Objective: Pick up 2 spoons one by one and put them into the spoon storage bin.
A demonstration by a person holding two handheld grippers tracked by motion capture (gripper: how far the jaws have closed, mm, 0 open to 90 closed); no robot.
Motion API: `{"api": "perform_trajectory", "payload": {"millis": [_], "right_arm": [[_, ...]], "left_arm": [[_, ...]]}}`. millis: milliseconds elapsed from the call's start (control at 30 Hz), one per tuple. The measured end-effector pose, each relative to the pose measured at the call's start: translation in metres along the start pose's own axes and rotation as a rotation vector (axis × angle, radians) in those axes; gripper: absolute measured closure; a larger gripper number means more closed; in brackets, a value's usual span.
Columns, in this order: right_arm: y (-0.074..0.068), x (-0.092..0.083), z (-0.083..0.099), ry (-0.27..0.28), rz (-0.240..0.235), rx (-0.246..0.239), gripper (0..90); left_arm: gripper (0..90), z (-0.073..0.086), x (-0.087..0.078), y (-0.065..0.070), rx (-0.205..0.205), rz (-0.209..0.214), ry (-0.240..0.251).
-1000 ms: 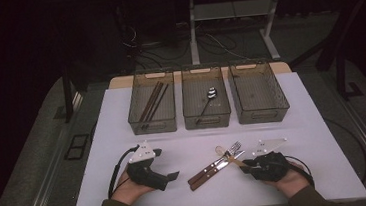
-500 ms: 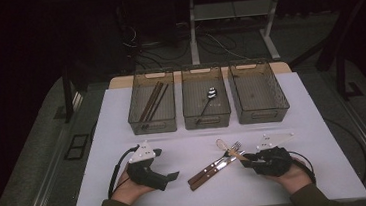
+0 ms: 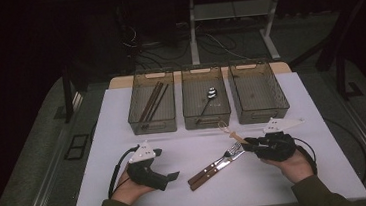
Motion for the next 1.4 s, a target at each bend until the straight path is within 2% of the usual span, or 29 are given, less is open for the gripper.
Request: {"api": "perform_trajectory", "payload": {"millis": [133, 367, 767, 900, 1167, 1400], "right_arm": [[0.005, -0.001, -0.010, 0.018, 0.013, -0.001, 73.1], [0.016, -0.001, -0.030, 0.068, 0.024, 0.014, 73.1], [0.026, 0.012, -0.066, 0.115, 0.041, 0.034, 73.2], [0.029, 0.019, -0.081, 0.093, 0.065, 0.024, 73.1], [0.040, 0.041, -0.107, 0.039, 0.082, 0.027, 73.1], [0.051, 0.068, -0.119, -0.034, 0.100, 0.063, 73.1]], "left_arm": [[0.0, 0.000, 0.000, 0.000, 0.007, 0.004, -0.004], [0.0, 0.000, 0.000, 0.000, -0.005, 0.008, 0.003], [0.0, 0.000, 0.000, 0.000, 0.008, 0.004, -0.002], [0.0, 0.000, 0.001, 0.001, 0.012, 0.003, -0.002], [0.0, 0.000, 0.001, 0.002, 0.008, 0.004, -0.005], [0.0, 0.000, 0.001, 0.002, 0.001, 0.009, 0.004]]}}
Point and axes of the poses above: each handheld gripper's, and its own axes: x roughly forward along the jaws, z roughly out of its underside, y roughly to its right, the point moved 1 cm from there along x, roughly forward along the jaws, and after that the axes turned 6 degrees about -y, right-handed, at the moved point
